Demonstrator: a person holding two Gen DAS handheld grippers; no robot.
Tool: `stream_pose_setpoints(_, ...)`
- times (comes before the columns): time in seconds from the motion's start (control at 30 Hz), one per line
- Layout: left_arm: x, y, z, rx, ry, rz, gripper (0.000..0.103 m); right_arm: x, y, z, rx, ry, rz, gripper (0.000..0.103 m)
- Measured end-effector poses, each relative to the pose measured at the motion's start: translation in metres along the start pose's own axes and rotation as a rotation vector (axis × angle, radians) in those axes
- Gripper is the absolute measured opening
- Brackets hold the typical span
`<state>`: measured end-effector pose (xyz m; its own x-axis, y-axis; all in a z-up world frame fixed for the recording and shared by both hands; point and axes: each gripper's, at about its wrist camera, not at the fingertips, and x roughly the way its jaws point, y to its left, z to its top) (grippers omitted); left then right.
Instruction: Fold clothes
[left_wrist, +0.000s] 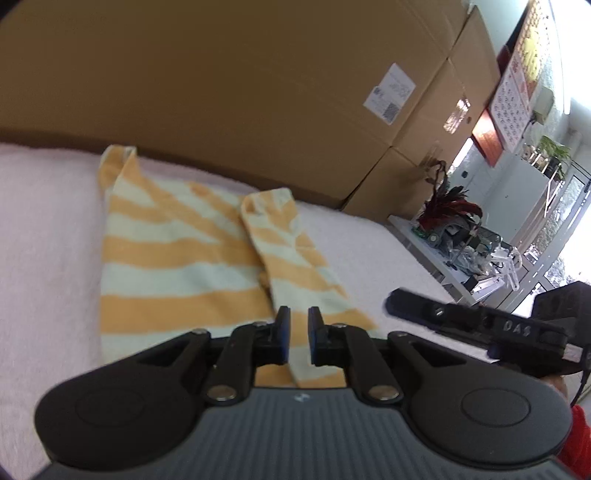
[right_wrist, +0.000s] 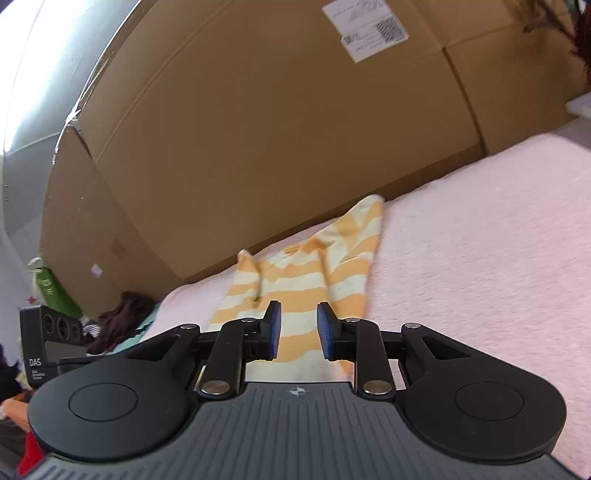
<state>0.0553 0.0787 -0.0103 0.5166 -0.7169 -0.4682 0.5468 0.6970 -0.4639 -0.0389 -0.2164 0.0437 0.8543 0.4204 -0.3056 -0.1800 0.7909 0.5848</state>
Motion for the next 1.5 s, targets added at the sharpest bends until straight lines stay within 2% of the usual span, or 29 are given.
stream_pose_setpoints(0.03, 0.003, -0.004, 0.005, 0.024, -0.004, 0.002, 0.025, 0.01, -0.001, 0.001, 0.005, 0.029, 0.02, 0.025)
stream_pose_setpoints(0.07, 0.007, -0.007, 0.009, 0.048, -0.008, 0.003, 0.026, 0.019, -0.002, 0.001, 0.009, 0.057, 0.032, 0.025)
stream_pose_setpoints(0.13, 0.015, -0.011, 0.016, 0.085, -0.01, 0.011, 0.026, 0.032, -0.006, 0.0, 0.005, 0.091, -0.035, 0.022)
stream_pose_setpoints(0.17, 0.021, -0.007, 0.015, 0.083, 0.0, 0.023, 0.023, 0.032, -0.008, 0.0, 0.021, 0.085, -0.044, 0.017)
stream_pose_setpoints(0.2, 0.026, -0.004, 0.013, 0.081, 0.01, 0.036, 0.022, 0.032, -0.01, 0.0, 0.037, 0.079, -0.054, 0.017)
stream_pose_setpoints(0.23, 0.032, 0.0, 0.012, 0.079, 0.02, 0.048, 0.017, 0.032, -0.012, 0.0, 0.053, 0.073, -0.063, 0.013)
stream_pose_setpoints(0.3, 0.031, 0.009, 0.012, 0.039, 0.001, 0.025, 0.017, 0.032, -0.017, 0.0, 0.085, 0.06, -0.081, 0.008)
stream_pose_setpoints(0.4, 0.027, 0.024, 0.013, -0.058, -0.017, -0.004, 0.017, 0.032, -0.023, 0.0, 0.133, 0.041, -0.111, 0.01)
stream_pose_setpoints(0.43, 0.026, 0.029, 0.013, -0.091, -0.018, -0.016, 0.019, 0.031, -0.024, 0.0, 0.141, 0.033, -0.139, 0.007)
stream_pose_setpoints(0.5, 0.027, 0.038, 0.014, -0.149, -0.011, -0.061, 0.027, 0.027, -0.025, 0.001, 0.141, 0.001, -0.139, 0.012)
stream_pose_setpoints(0.53, 0.026, 0.04, 0.014, -0.165, -0.011, -0.085, 0.035, 0.026, -0.025, 0.002, 0.136, -0.013, -0.137, 0.021)
stream_pose_setpoints(0.6, 0.024, 0.04, 0.014, -0.177, -0.02, -0.116, 0.044, 0.029, -0.019, 0.009, 0.073, -0.025, -0.094, 0.021)
stream_pose_setpoints(0.63, 0.021, 0.038, 0.014, -0.162, -0.038, -0.112, 0.047, 0.035, -0.017, 0.013, 0.049, -0.009, -0.08, 0.021)
stream_pose_setpoints(0.73, 0.011, 0.027, 0.013, -0.094, -0.114, -0.079, 0.068, 0.065, -0.014, 0.025, -0.015, 0.091, -0.119, 0.021)
stream_pose_setpoints(0.77, 0.01, 0.026, 0.012, -0.08, -0.119, -0.081, 0.069, 0.075, -0.014, 0.028, -0.039, 0.128, -0.126, 0.019)
stream_pose_setpoints(0.83, 0.01, 0.024, 0.012, -0.065, -0.114, -0.084, 0.07, 0.084, -0.021, 0.032, -0.033, 0.143, -0.056, 0.019)
stream_pose_setpoints(0.87, 0.015, 0.027, 0.013, -0.082, -0.085, -0.08, 0.067, 0.083, -0.027, 0.032, 0.003, 0.14, -0.042, 0.016)
stream_pose_setpoints(0.9, 0.019, 0.03, 0.014, -0.099, -0.057, -0.075, 0.065, 0.083, -0.033, 0.033, 0.038, 0.137, -0.028, 0.007)
stream_pose_setpoints(1.0, 0.022, 0.037, 0.015, -0.141, -0.042, -0.089, 0.053, 0.078, -0.042, 0.034, 0.087, 0.115, -0.013, 0.001)
stream_pose_setpoints(1.1, 0.023, 0.037, 0.014, -0.143, -0.036, -0.096, 0.042, 0.071, -0.047, 0.034, 0.113, 0.086, -0.009, 0.002)
stream_pose_setpoints(1.17, 0.023, 0.037, 0.014, -0.141, -0.032, -0.103, 0.03, 0.07, -0.048, 0.034, 0.121, 0.086, 0.018, 0.009)
stream_pose_setpoints(1.2, 0.024, 0.038, 0.014, -0.147, -0.025, -0.106, 0.028, 0.071, -0.047, 0.034, 0.122, 0.093, 0.04, 0.02)
stream_pose_setpoints(1.23, 0.025, 0.039, 0.013, -0.157, -0.018, -0.109, 0.027, 0.071, -0.047, 0.034, 0.123, 0.101, 0.06, 0.043)
stream_pose_setpoints(1.27, 0.026, 0.041, 0.013, -0.173, -0.011, -0.113, 0.027, 0.073, -0.044, 0.033, 0.121, 0.108, 0.068, 0.049)
stream_pose_setpoints(1.3, 0.027, 0.045, 0.013, -0.197, -0.003, -0.116, 0.023, 0.074, -0.043, 0.032, 0.109, 0.114, 0.074, 0.048)
stream_pose_setpoints(1.33, 0.028, 0.049, 0.013, -0.224, 0.005, -0.116, 0.017, 0.075, -0.041, 0.032, 0.097, 0.119, 0.08, 0.039)
stream_pose_setpoints(1.37, 0.029, 0.053, 0.013, -0.252, 0.012, -0.113, 0.013, 0.076, -0.039, 0.032, 0.085, 0.124, 0.086, 0.029)
stream_pose_setpoints(1.4, 0.03, 0.056, 0.013, -0.272, 0.014, -0.112, 0.014, 0.077, -0.037, 0.031, 0.074, 0.129, 0.092, 0.009)
stream_pose_setpoints(1.5, 0.03, 0.06, 0.014, -0.3, 0.018, -0.11, 0.016, 0.079, -0.038, 0.031, 0.079, 0.12, 0.089, 0.005)
